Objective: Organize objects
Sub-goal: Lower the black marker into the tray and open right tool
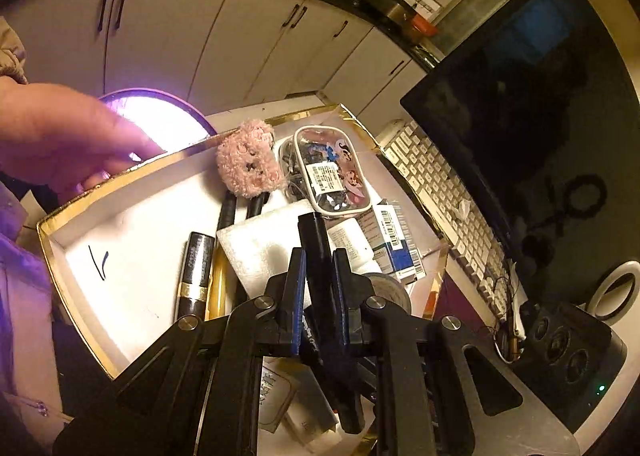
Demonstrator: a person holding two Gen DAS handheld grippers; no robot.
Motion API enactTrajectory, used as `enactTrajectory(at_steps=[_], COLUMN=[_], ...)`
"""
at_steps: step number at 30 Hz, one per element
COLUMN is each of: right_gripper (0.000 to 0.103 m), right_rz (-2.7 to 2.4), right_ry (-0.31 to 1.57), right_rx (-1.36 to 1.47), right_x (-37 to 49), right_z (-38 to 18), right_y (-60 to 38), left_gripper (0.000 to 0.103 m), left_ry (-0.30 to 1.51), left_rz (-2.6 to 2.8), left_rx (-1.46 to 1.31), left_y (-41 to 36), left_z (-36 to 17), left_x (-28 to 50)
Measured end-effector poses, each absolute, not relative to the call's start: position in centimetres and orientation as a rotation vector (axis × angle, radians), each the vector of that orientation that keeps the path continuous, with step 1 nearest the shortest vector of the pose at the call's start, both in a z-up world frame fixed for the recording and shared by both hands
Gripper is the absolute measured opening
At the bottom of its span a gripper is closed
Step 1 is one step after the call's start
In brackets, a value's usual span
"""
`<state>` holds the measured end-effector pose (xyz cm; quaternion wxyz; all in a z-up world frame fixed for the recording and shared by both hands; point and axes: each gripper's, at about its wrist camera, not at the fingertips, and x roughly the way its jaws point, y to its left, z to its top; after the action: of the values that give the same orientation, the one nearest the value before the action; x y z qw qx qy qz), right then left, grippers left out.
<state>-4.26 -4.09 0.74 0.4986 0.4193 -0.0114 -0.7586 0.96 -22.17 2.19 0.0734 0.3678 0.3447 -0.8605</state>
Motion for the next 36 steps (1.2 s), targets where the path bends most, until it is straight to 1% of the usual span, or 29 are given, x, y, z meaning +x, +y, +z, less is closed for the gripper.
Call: enactTrajectory(at_steps=[11,12,13,14,15,16,19,20,21,22,23,24,25,28,29,33,36], right_gripper=[0.013,0.014,0.014,0.014,0.014,0.014,0.015,0.016,0.024,0.036,0.041,0.048,0.054,0.055,0.055,0.055,0.055], right_rz=[-1.828,-1.825,-1.822,-1.816,-1.807,-1.813,-1.854,-1.874,-1.886,-1.889,-1.886,-1.88,-1.877,-1.925,-1.953,-2.046,-2.053], right_ry=[-0.016,-0.021,-0.037,-0.058,-0.084,-0.109,-0.106,-0.098,-0.1,-0.107,-0.133,-0.156,-0.169,-0.153,-0.133,-0.043,-0.014], right_rx=[1.035,1.032,1.023,1.018,1.018,1.023,1.022,1.027,1.03,1.034,1.039,1.035,1.031,0.995,0.978,0.946,0.954], right_x=[-3.9,-3.9,-3.9,-4.0,-4.2,-4.4,-4.3,-4.1,-3.8,-3.6,-3.2,-2.9,-2.5,-1.0,-0.6,0.1,0.4], right_z=[-0.1,-0.1,-0.1,-0.1,-0.1,0.0,0.4,0.6,0.8,0.9,1.0,1.1,1.3,2.0,2.3,3.1,3.3], right_y=[-4.0,-4.0,-3.8,-3.6,-3.4,-3.1,-2.5,-2.1,-1.6,-1.3,-0.6,0.1,0.7,2.8,3.2,3.3,3.6], left_gripper=[0.013,0.015,0.023,0.029,0.039,0.043,0.044,0.044,0.044,0.046,0.049,0.064,0.071,0.071,0.071,0.071,0.071], left_ry=[0.985,0.979,0.964,0.943,0.913,0.863,0.637,0.549,0.449,0.385,0.312,0.244,0.184,0.063,0.054,0.134,0.13], left_rz=[-2.563,-2.563,-2.558,-2.551,-2.546,-2.543,-2.48,-2.449,-2.42,-2.402,-2.374,-2.342,-2.332,-2.397,-2.41,-2.454,-2.479], left_rx=[1.161,1.169,1.171,1.163,1.145,1.117,1.013,0.974,0.931,0.908,0.892,0.898,0.917,0.916,0.903,0.931,0.887], left_y=[-21.6,-21.5,-21.4,-21.3,-21.2,-20.9,-19.9,-19.4,-18.7,-18.1,-17.5,-17.0,-16.3,-14.1,-13.6,-13.3,-12.9], left_z=[1.7,1.6,1.6,1.7,2.0,2.4,4.0,4.5,5.0,5.3,5.6,5.7,5.7,5.5,5.4,5.8,6.1], left_x=[1.2,1.2,1.3,1.4,1.6,1.9,3.2,3.6,4.0,4.3,4.5,4.9,5.2,6.1,6.4,6.5,7.1])
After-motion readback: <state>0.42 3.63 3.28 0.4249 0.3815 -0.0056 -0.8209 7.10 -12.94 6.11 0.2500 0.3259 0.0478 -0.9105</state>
